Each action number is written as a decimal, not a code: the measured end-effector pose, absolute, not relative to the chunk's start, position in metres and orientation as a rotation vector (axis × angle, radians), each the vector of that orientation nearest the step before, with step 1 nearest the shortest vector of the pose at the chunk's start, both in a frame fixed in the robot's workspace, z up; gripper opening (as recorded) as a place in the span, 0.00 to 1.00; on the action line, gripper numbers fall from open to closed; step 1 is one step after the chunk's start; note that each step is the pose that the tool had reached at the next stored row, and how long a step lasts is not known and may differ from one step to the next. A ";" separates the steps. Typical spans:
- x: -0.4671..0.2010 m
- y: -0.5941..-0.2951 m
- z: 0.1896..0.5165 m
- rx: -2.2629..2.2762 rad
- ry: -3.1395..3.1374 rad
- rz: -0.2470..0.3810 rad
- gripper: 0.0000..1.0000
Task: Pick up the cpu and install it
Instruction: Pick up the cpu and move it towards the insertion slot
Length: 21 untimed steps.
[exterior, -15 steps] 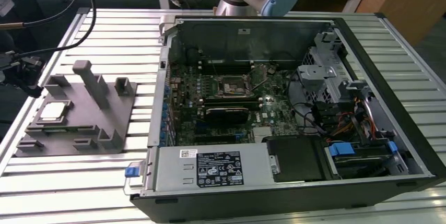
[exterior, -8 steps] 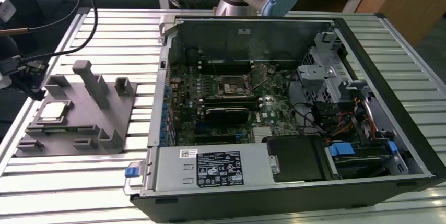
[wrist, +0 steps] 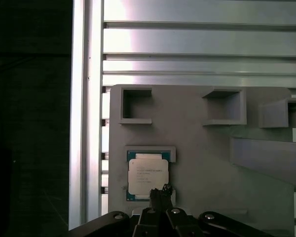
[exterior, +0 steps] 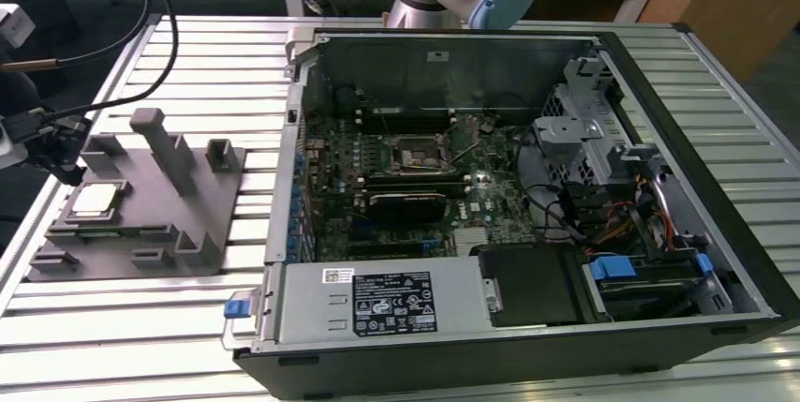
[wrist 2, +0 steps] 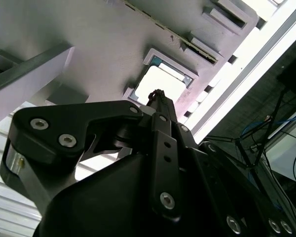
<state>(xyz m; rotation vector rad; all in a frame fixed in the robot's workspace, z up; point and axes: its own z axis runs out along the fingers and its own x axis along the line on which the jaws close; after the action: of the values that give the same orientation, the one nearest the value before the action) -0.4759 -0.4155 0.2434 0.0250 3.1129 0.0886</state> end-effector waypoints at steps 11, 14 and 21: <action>-0.476 -0.416 0.242 0.025 3.112 0.089 0.11; -0.476 -0.416 0.238 0.025 3.113 0.089 0.11; -0.477 -0.416 0.230 0.025 3.113 0.089 0.11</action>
<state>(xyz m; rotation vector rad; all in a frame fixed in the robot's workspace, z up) -0.4767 -0.4155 0.2305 0.0250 3.1128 0.0887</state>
